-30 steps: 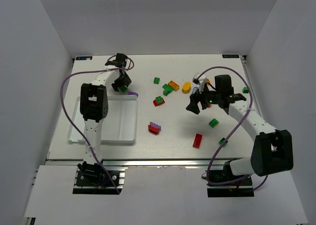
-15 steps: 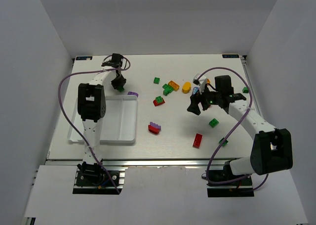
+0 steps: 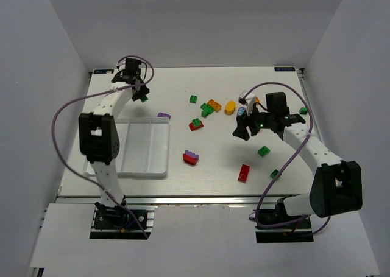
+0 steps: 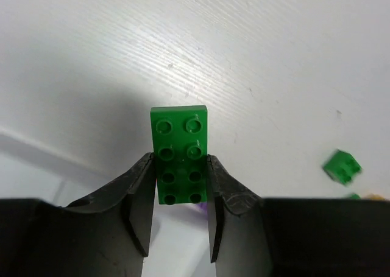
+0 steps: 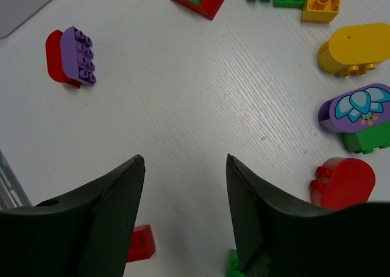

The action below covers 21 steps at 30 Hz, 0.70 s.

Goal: Sort the legos into containers by color

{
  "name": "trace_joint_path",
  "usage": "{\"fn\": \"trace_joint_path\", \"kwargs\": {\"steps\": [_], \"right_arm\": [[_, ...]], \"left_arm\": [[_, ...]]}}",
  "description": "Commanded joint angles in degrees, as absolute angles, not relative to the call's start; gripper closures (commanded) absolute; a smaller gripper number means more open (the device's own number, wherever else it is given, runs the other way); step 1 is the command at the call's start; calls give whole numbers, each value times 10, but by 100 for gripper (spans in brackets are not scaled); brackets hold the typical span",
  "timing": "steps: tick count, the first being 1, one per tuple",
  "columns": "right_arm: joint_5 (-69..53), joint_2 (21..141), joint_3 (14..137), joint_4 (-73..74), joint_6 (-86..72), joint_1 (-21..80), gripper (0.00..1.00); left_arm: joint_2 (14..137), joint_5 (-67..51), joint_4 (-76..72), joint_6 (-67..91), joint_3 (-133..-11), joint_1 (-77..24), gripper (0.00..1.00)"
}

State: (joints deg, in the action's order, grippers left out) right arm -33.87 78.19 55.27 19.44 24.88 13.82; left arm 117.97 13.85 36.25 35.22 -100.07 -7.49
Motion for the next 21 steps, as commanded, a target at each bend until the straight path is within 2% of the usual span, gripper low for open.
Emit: {"fn": "trace_joint_path", "kwargs": {"steps": [1,3,4,7,13,21], "right_arm": [[-370,768,580,212,258,135,41],[-387,770,582,219,259,134,50],[-390,770,583,221,259,135,59],[-407,772,583,221,259,135,74],[-419,773,577,213,258,135,74],[-432,773,572,204,259,134,70]], "left_arm": [[1026,115,324,328,-907,-60,99],[958,108,319,319,-819,-48,99],[935,103,315,315,-790,-42,99],[855,103,315,297,-695,-4,99],[773,117,321,217,-618,81,98],[823,128,314,40,-616,138,100]]}}
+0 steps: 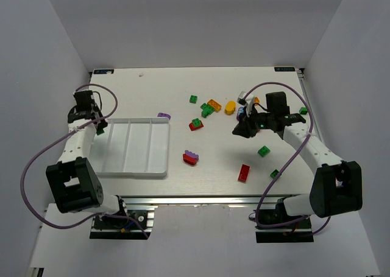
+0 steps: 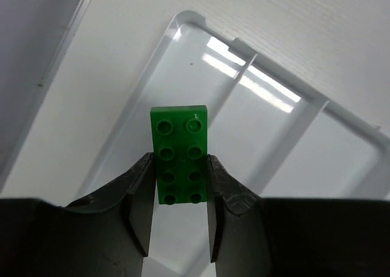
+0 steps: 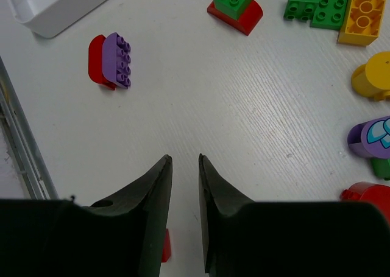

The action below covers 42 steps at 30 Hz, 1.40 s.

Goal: Sort the legos into containers by color

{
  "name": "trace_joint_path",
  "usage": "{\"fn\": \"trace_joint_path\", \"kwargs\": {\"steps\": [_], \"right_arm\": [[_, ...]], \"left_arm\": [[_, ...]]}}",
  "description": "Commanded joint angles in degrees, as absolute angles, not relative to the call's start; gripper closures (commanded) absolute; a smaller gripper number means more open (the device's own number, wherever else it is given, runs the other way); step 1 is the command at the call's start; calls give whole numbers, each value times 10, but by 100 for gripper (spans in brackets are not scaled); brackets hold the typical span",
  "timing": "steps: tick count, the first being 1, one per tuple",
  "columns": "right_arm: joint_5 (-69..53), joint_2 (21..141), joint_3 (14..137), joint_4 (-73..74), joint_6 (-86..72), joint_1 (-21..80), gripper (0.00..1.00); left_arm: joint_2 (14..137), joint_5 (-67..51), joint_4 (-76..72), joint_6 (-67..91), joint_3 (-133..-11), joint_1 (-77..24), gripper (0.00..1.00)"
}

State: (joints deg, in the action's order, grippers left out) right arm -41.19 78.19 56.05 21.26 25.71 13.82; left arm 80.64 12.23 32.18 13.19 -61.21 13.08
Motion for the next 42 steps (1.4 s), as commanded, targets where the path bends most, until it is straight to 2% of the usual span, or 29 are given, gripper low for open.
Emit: {"fn": "trace_joint_path", "kwargs": {"steps": [1,5,15,19,20,23,25,26,28,30,32,34,38,42], "right_arm": [[-432,773,572,204,259,135,70],[-433,773,571,207,260,135,68],[-421,776,577,217,272,134,63],[-415,778,577,218,272,134,56],[-414,780,577,218,272,135,54],[-412,780,580,220,271,134,47],[-412,781,584,222,273,135,43],[-412,781,585,223,274,135,42],[-412,781,587,225,277,134,39],[-413,780,589,227,278,134,38],[-417,779,589,228,279,134,37],[-420,774,588,229,282,135,37],[-432,765,589,234,300,134,38],[-439,744,586,235,317,134,46]], "left_arm": [[834,129,313,33,-619,138,100],[890,122,305,17,-640,142,100],[980,116,285,-31,-692,146,84],[998,108,298,-27,-704,146,65],[999,112,297,-25,-703,146,57],[998,111,300,-11,-707,147,53],[995,109,305,-7,-712,147,47],[988,106,307,-7,-717,147,40],[979,105,310,14,-722,147,36],[961,107,313,21,-728,146,21],[947,104,314,37,-731,147,19],[919,80,316,54,-733,146,3],[854,2,270,126,-687,147,2],[770,-11,180,258,-600,152,2]]}}
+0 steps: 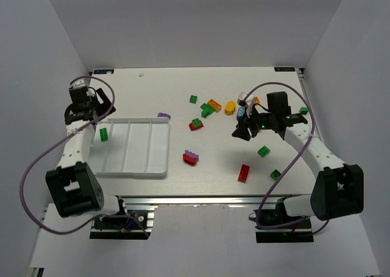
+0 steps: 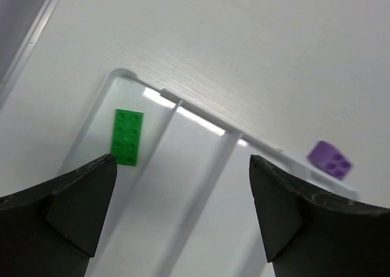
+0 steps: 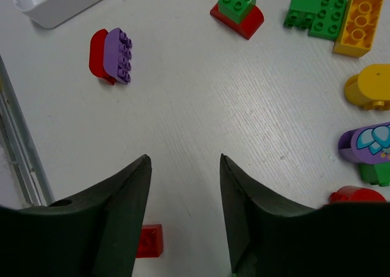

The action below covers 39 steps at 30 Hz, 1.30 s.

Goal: Sort the legos into containers by color

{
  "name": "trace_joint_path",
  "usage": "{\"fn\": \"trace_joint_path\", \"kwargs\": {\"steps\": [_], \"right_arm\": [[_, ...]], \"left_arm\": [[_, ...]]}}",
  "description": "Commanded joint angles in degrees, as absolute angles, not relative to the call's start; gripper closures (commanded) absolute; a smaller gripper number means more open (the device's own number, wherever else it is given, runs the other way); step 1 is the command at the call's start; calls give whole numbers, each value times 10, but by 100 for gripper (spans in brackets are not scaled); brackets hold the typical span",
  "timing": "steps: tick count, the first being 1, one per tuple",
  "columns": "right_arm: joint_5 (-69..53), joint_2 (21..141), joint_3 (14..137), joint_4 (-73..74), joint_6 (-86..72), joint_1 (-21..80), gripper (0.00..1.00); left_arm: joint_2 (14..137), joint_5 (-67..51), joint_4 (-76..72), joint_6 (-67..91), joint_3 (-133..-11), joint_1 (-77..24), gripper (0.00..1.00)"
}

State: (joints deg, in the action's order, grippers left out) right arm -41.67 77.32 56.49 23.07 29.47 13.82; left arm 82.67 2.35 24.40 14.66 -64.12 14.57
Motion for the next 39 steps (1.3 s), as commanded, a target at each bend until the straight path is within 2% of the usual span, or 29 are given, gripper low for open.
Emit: {"fn": "trace_joint_path", "kwargs": {"steps": [1,3,4,7,8,9,10,11,12,14,15,16,17,18,23,26,29,34,39], "right_arm": [[-434,742,586,236,317,134,48],[-426,742,589,240,309,135,60],[-421,742,591,243,309,134,62],[-421,743,592,248,294,135,63],[-423,741,593,248,293,135,60],[-424,740,593,249,301,136,50],[-434,740,595,252,318,135,45],[-448,741,596,259,348,135,41],[-468,744,605,309,399,135,34],[-538,751,613,390,643,136,28],[-550,759,613,425,730,136,24],[-565,765,613,463,850,136,24],[-565,772,615,465,876,139,23],[-556,794,634,461,884,150,22],[-538,900,740,483,896,191,23],[-499,994,815,474,857,236,32],[-476,1067,898,466,826,257,37],[-421,1138,970,431,780,305,37],[-367,1200,1017,381,726,330,27]], "left_arm": [[744,-14,171,275,-578,158,2],[729,-62,163,303,-570,162,2],[724,-81,168,307,-570,162,3],[715,-190,160,324,-563,162,31],[710,-220,153,344,-549,162,56],[706,-280,136,355,-539,161,67],[701,-305,130,364,-530,160,74],[695,-321,127,380,-521,156,77],[680,-336,125,383,-506,149,77],[662,-336,133,385,-496,115,72],[646,-326,149,385,-491,101,61],[638,-319,161,383,-489,71,57],[631,-314,176,381,-486,57,53],[611,-296,184,381,-481,29,48],[520,-267,183,419,-432,-11,35],[461,-260,178,445,-395,-11,33],[421,-251,185,458,-370,-11,32],[400,-236,211,436,-366,-11,32],[404,-241,213,410,-367,-11,31]]}}
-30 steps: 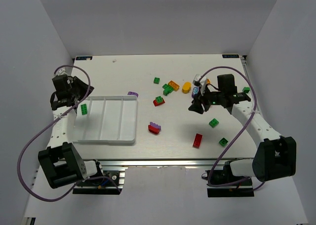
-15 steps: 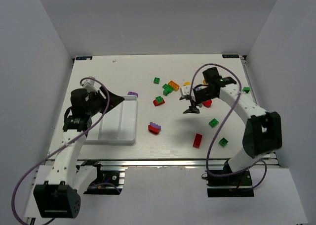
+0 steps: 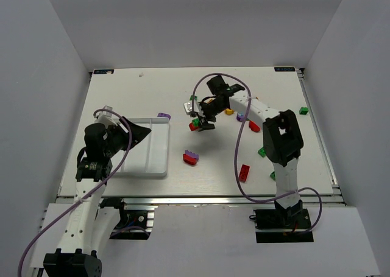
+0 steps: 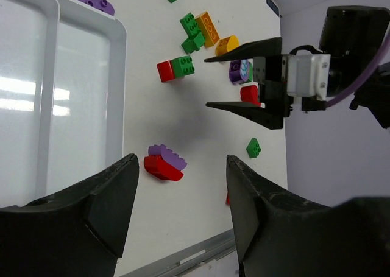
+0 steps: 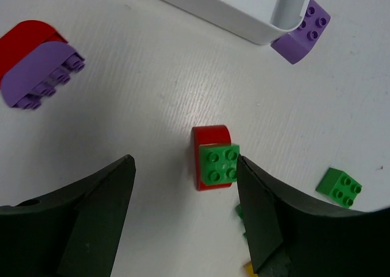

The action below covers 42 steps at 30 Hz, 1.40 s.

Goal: Sort the legos into containers by color

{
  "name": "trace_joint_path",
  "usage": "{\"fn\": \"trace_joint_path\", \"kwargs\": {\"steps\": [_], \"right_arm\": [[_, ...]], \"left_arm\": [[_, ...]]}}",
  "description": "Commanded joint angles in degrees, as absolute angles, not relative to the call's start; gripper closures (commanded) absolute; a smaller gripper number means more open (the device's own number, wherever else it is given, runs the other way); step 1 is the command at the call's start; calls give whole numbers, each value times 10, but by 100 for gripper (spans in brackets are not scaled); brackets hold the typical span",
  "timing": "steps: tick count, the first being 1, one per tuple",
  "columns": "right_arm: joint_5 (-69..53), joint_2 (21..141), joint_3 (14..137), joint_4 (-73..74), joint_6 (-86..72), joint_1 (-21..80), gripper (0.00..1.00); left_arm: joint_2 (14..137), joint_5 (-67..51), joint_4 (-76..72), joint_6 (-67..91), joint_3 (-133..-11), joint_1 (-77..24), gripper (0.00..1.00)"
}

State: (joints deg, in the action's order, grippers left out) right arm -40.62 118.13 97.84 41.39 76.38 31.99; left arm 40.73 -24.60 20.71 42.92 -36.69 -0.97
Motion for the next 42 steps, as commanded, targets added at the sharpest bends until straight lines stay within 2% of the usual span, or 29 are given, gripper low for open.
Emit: {"fn": "trace_joint_path", "kwargs": {"steps": [1,7,14,27,31,34,35,37,38,42], "right_arm": [[-360,1208,1024,381,726,330,27],[-330,1252,1064,385,736,331,26],[-323,1304,1121,418,754,330,32],[-312,1326,1122,439,770,331,42],[-316,1326,1128,443,771,331,49],[-319,1325,1136,454,771,331,65],[-322,1325,1137,463,772,331,74],[-327,1311,1138,468,770,331,80],[-334,1304,1137,468,768,332,87],[-369,1249,1115,443,663,330,95]], "left_arm": [[404,-240,212,409,-367,-11,31],[408,-233,204,409,-359,-11,30],[414,-232,207,408,-356,-11,29],[396,-220,216,410,-339,-11,29],[395,-220,213,411,-335,-11,29],[397,-221,207,413,-332,-11,29],[396,-222,204,414,-330,-11,29],[396,-227,193,417,-326,-11,29],[396,-229,187,420,-324,-11,29],[393,-262,139,429,-312,-11,29]]}}
